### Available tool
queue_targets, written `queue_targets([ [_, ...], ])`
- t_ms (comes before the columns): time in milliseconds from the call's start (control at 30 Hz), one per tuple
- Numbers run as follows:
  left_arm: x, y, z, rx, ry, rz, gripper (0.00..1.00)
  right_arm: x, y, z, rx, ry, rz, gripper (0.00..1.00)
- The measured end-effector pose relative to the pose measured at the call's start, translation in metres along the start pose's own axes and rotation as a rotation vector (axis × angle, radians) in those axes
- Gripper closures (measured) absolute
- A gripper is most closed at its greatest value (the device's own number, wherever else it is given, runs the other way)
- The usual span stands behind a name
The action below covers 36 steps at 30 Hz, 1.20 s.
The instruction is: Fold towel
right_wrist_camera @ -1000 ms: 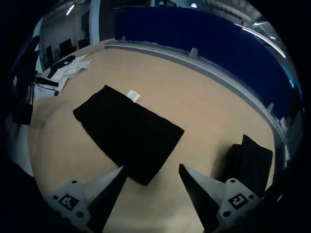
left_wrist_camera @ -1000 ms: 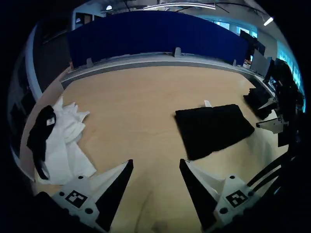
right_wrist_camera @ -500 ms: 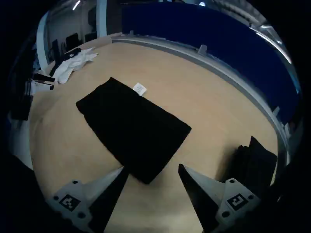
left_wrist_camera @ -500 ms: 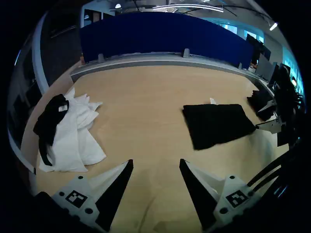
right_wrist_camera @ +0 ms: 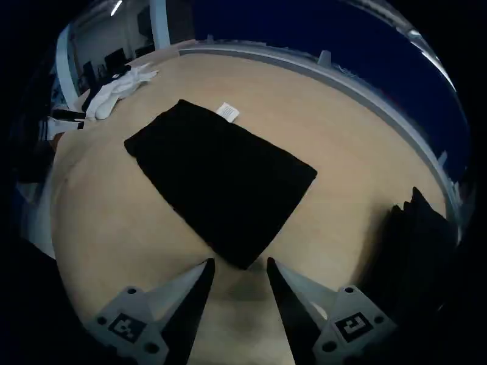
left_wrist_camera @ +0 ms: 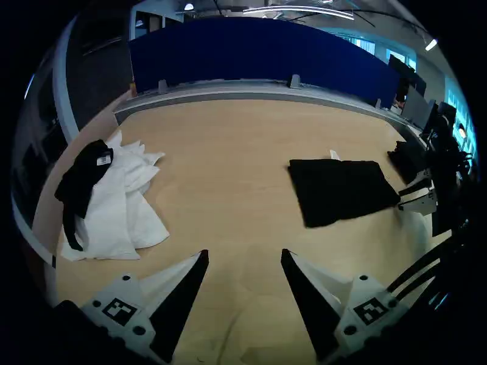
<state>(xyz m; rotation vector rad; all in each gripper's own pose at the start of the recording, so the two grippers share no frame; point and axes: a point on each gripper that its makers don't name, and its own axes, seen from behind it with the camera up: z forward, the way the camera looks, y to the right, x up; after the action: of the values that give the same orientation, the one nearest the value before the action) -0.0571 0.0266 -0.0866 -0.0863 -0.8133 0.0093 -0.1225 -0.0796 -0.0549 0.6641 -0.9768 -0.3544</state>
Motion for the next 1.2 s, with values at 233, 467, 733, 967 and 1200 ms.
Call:
queue_targets([
  [233,-0.004,0.000,0.000,-0.001,-0.004,0.002,0.12,-0.002,0.001,0.005,0.004,-0.003,0.007,0.63],
  [467,-0.006,0.002,-0.001,-0.005,-0.006,0.001,0.12,0.001,0.000,0.005,0.012,0.003,0.014,0.80],
  [733,-0.006,0.003,-0.001,-0.006,-0.008,0.006,0.12,0.001,0.000,0.003,0.008,0.003,0.003,0.88],
  [967,-0.003,0.006,-0.001,-0.010,-0.006,0.008,0.12,0.007,0.000,-0.001,-0.004,0.016,-0.020,0.90],
  [1200,0.002,0.008,0.001,-0.015,0.003,0.009,0.12,0.026,0.003,-0.011,-0.014,0.059,-0.018,0.91],
])
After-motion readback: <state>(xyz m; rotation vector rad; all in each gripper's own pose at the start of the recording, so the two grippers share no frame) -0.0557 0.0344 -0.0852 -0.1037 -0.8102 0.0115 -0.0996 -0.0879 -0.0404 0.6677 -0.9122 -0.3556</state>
